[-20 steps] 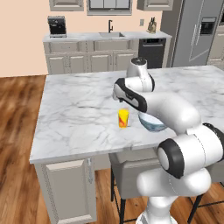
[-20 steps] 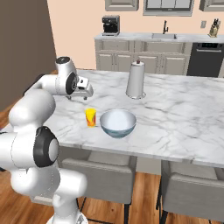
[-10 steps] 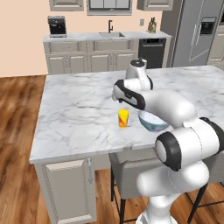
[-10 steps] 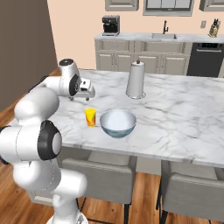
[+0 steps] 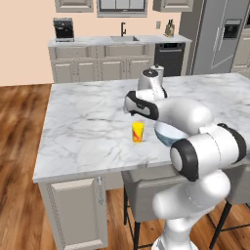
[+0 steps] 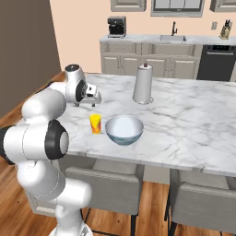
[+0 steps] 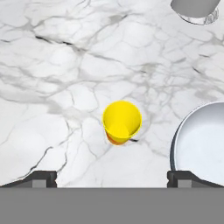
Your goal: Place the cup inside the bowl on the dining table and move the bowl to any counter.
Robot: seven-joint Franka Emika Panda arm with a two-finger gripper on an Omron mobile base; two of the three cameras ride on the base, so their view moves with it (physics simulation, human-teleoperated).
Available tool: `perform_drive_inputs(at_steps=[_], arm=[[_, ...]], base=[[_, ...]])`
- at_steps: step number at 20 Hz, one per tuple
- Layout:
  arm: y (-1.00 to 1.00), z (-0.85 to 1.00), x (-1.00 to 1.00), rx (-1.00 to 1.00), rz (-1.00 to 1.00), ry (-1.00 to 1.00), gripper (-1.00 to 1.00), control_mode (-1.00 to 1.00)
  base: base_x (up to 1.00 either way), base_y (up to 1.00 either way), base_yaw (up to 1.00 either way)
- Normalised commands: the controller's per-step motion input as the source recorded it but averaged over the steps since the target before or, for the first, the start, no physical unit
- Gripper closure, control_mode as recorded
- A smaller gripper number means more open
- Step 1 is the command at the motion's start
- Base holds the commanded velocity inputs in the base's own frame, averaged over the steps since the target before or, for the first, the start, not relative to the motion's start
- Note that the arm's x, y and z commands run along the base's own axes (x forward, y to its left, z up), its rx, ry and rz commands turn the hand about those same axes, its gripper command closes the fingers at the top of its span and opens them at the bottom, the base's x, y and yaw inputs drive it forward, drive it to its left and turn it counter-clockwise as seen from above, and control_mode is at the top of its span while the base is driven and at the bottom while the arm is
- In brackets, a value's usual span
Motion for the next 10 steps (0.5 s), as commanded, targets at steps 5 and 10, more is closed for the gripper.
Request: perform_drive_inputs(at_steps=[5,10], arm=[[0.09,-0.2,0.09,0.0,0.0,0.0,-1.0,-1.0],[0.06,-0.2,0.13,-0.01,0.0,0.0,-1.0,-1.0]], base=[[0.0,0.0,0.0],[0.0,0.0,0.0]])
